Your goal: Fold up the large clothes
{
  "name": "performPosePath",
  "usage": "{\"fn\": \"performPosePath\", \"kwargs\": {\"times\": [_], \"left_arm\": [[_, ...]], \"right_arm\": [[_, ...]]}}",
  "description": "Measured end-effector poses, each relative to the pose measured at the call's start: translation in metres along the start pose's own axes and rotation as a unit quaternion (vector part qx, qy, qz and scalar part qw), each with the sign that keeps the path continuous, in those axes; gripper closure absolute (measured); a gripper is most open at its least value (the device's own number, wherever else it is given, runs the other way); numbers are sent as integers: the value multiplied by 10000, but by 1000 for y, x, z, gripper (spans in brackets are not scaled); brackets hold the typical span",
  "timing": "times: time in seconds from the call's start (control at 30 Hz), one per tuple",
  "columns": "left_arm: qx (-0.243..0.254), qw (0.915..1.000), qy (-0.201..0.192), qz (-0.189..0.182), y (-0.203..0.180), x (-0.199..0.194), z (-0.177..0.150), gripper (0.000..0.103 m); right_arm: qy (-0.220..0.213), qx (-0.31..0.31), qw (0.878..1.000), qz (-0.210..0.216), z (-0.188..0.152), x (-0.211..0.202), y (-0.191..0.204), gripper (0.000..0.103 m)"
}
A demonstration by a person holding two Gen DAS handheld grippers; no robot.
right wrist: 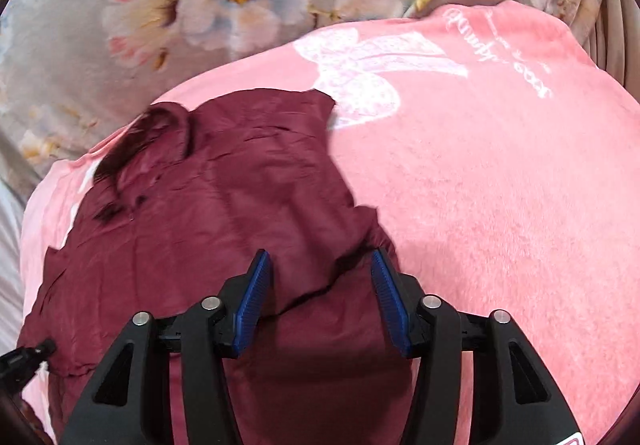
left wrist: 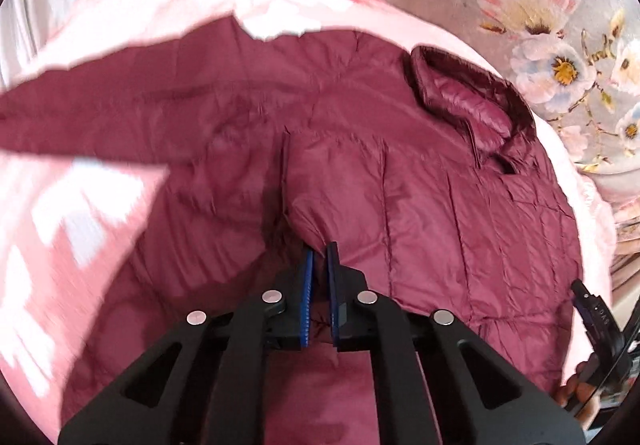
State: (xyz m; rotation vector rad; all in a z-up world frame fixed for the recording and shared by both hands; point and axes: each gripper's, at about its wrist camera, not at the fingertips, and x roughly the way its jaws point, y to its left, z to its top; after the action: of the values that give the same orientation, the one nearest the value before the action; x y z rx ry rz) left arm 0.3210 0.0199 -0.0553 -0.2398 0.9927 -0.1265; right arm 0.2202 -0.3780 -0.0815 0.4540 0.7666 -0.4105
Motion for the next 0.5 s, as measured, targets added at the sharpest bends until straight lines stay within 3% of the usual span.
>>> {"fn": "performPosePath", "kwargs": {"times": [0.03, 0.13, 0.2, 0.3, 0.43, 0.5], "left_arm": [[100, 9998, -157, 80, -3, -4, 5, 100], [270, 9980, -513, 261, -8, -15, 17, 101], [325, 9964, -662, 421, -9, -18, 23, 101], [427, 9949, -587, 699, -6, -5, 21, 101], [483, 9937, -252, 982, 0, 31, 8, 102], [495, 9925, -269, 1087, 3, 38, 2, 103]], "right_arm": [[35, -42, 10000, -42, 4, 6, 0, 81], [-25, -153, 9999, -64, 13, 10, 9, 98], [-388, -370, 9985, -147, 16, -4, 21, 99], [-688, -674, 9944, -429, 15, -14, 31, 99], [-197, -672, 9952, -678, 8, 13, 22, 100], [19, -587, 9959, -682, 5, 22, 15, 100]]}}
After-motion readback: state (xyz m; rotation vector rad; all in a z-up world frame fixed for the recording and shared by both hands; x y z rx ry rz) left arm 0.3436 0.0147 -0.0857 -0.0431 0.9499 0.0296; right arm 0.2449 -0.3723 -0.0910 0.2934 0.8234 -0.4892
